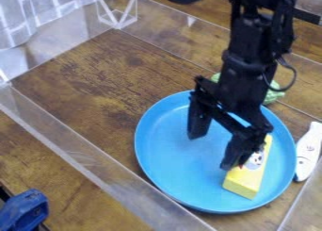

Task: Put the white object in the blue tray

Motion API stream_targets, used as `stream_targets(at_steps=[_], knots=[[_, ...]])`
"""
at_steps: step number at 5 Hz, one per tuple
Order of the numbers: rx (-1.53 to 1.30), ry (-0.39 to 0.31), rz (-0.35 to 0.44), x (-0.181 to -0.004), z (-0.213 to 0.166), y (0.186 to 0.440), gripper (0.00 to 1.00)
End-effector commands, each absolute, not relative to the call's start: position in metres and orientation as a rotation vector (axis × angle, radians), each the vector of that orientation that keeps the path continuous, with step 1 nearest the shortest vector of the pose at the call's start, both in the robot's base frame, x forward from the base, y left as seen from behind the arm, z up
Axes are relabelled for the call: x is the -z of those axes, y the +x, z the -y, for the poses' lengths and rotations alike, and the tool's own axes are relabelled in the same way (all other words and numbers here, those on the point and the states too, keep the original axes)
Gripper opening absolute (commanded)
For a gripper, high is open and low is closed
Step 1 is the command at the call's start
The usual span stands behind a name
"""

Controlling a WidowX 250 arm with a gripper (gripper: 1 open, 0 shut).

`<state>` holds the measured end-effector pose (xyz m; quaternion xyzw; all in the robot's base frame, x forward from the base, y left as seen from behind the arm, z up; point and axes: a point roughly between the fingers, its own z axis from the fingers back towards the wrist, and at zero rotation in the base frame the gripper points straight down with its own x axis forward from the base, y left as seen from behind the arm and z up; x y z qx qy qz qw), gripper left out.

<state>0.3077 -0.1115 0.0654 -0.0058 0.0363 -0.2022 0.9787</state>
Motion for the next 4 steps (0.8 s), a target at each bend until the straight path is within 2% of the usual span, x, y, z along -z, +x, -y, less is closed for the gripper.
stream_targets(at_steps=[1, 2, 4], knots=[[0.37, -0.023, 0.029, -0.082, 0.117, 0.313, 1.0], [0.357, -0.025, 0.043, -0.077, 0.121, 0.313, 1.0], [0.358, -0.038, 0.078, -0.054, 0.126, 0.309, 1.0]])
